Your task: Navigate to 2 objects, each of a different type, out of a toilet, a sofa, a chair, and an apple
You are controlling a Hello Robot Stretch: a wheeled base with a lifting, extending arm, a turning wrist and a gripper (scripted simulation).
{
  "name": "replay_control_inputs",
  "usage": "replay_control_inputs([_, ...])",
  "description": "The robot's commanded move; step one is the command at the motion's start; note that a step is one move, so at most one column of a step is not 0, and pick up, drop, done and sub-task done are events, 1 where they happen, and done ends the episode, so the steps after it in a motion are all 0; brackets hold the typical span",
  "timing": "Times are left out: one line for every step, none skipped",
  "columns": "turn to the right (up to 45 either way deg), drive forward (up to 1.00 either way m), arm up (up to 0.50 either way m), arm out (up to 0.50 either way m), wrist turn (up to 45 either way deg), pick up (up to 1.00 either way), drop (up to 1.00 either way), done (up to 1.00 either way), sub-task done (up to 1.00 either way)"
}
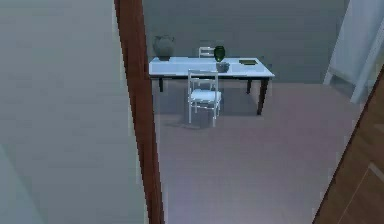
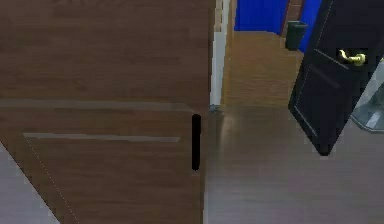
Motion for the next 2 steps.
replay_control_inputs([21.0, 0.00, 0.00, 0.00, 0.0, 0.00, 0.00, 0.00, 0.00])
replay_control_inputs([0.0, 1.00, 0.00, 0.00, 0.0, 0.00, 0.00, 0.00, 0.00])
